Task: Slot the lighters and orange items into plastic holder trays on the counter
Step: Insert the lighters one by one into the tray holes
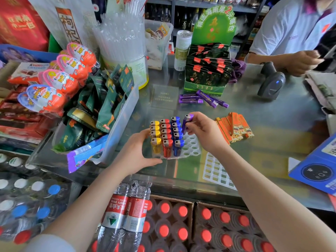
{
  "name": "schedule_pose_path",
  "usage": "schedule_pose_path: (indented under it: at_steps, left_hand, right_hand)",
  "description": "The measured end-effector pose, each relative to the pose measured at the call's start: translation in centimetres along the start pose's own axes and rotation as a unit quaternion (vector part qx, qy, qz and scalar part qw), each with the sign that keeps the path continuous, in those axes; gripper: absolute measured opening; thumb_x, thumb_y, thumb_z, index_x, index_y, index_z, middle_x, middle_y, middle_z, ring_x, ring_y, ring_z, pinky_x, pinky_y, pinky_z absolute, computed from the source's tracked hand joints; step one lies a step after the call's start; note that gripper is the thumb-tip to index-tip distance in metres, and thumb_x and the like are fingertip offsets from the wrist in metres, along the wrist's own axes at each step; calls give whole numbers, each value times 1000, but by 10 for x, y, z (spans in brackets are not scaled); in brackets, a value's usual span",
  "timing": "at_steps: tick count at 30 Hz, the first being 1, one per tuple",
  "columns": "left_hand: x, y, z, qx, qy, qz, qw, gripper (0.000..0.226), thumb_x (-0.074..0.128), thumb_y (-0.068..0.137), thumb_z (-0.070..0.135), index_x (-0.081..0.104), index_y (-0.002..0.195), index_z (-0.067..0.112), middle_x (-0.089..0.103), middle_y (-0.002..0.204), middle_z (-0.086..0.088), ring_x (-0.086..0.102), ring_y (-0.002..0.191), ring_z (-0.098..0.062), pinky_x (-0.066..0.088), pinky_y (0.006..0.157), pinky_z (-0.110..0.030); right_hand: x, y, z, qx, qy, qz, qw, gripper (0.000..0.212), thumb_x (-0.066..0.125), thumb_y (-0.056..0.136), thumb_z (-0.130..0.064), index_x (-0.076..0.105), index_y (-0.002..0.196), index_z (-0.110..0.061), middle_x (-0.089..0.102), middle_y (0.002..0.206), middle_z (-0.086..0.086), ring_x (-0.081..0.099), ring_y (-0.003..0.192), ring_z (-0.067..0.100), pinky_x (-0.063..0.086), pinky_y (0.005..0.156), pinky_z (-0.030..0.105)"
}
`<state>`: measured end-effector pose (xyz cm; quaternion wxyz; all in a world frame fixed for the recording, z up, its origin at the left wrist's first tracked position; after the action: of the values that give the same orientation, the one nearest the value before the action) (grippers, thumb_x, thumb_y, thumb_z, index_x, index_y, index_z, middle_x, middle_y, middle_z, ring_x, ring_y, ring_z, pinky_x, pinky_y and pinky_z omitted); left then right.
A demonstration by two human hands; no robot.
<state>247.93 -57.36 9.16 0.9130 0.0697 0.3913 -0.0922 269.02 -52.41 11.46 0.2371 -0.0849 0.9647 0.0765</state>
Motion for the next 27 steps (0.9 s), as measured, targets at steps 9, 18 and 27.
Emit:
schedule_pose_path:
  at_steps: [9,18,27]
  left_hand:
    - [1,2,-3,-2,14,-6,1000,77,79,56,46,41,122,36,41,110,26,36,103,5,30,83,-21]
    - [-2,4,3,12,10,-5,1000,70,76,55,50,31,107,59,35,104,44,28,100,28,24,78,-5]
    - [6,18,1,7,-3,-12,1000,71,77,56,50,46,118,34,51,116,18,44,110,-3,37,92,-28]
  right_hand:
    - [4,1,-3,-79,-122,-18,989,12,55,89,-13,57,101,-14,65,81,-4,62,70,5,49,67,18]
    - [-1,5,-1,-103,-144,-25,984,14,60,87,-15,58,101,-12,68,86,2,61,72,16,52,67,33]
    - [-27,26,6,-52,-139,-71,986,32,61,82,-9,58,113,-18,61,99,-8,57,85,10,43,69,15]
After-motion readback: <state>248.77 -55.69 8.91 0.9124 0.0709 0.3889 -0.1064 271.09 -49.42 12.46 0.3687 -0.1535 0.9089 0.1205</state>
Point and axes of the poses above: each hand's wrist, its own y-axis towards the middle knuckle, its own x-axis out of the palm, z = x × y, the point moved 4 cm from there along y, towards the middle knuckle
